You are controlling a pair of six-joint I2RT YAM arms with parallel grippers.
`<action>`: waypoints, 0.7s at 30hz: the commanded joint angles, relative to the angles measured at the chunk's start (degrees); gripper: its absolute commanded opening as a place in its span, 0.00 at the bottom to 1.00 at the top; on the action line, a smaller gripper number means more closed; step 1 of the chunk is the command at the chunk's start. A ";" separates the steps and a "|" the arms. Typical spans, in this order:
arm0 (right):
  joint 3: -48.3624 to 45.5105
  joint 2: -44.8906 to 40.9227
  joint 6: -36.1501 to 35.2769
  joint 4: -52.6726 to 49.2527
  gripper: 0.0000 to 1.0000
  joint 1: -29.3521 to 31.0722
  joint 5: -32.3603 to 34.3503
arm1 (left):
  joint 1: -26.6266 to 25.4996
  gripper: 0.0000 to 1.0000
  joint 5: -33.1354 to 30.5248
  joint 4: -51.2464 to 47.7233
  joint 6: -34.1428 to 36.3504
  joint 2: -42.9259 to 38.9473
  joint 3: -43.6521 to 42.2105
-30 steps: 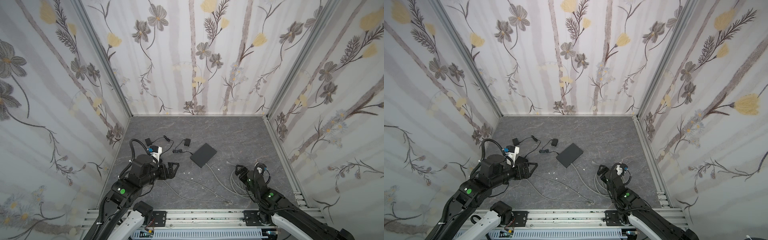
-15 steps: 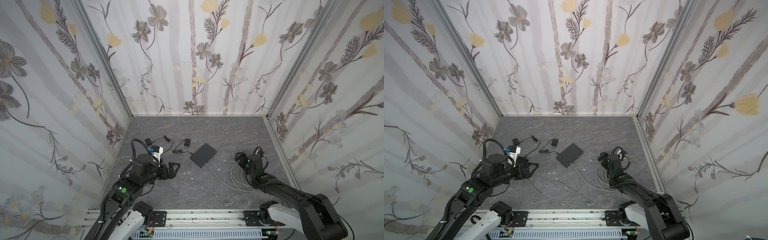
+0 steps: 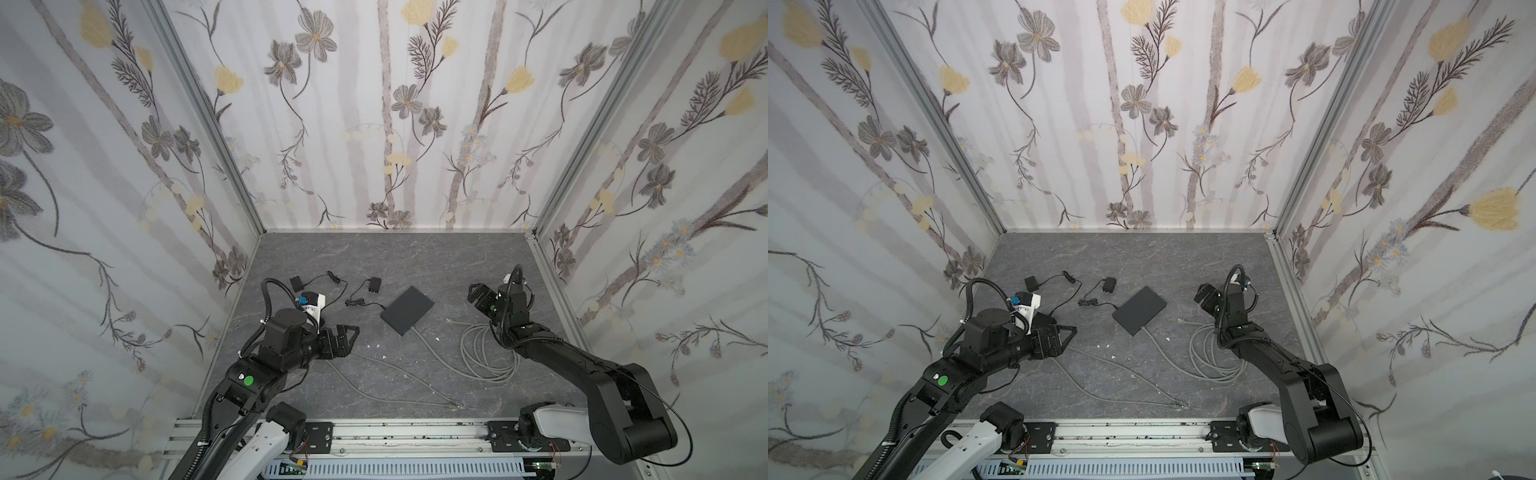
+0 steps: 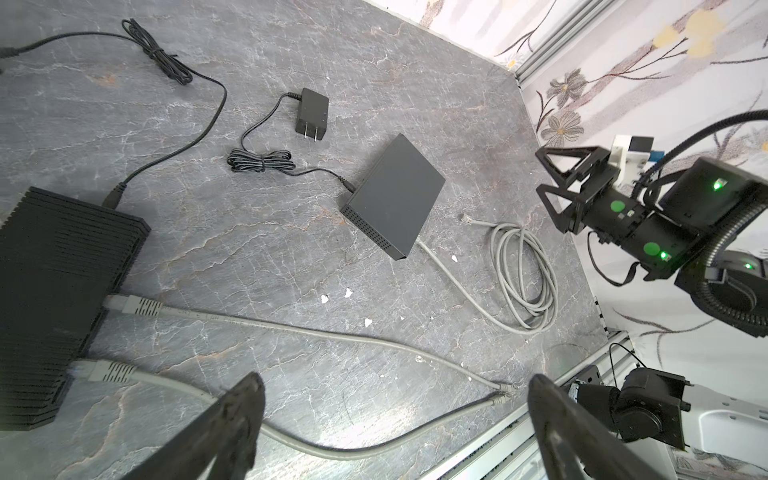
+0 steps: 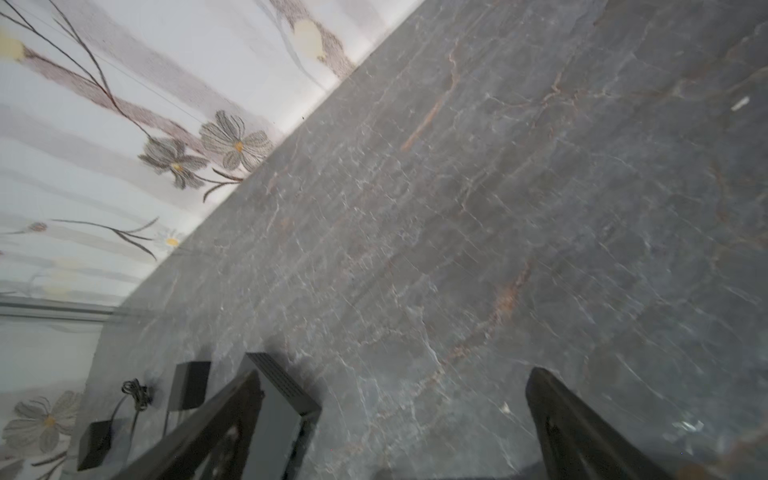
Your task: Insert the plug into the switch port
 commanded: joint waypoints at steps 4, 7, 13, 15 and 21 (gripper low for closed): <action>-8.80 -14.78 -7.25 -0.91 1.00 0.04 1.01 | 0.08 1.00 -0.53 11.77 -6.47 0.32 -5.93; -10.85 -22.28 -13.66 -1.61 0.99 -0.03 3.42 | 0.07 1.00 -2.39 19.76 -8.39 1.58 -10.00; -16.52 -34.30 -22.37 4.69 1.00 -0.32 6.02 | 0.08 1.00 -14.07 40.39 -5.22 3.19 -20.46; -17.71 -37.18 -22.58 6.80 1.00 -0.27 6.93 | 0.02 1.00 -16.95 42.91 -5.44 4.20 -21.21; -9.86 -24.96 -7.14 -5.50 1.00 -3.45 -3.84 | 0.09 1.00 -15.80 41.89 -7.23 11.15 -17.33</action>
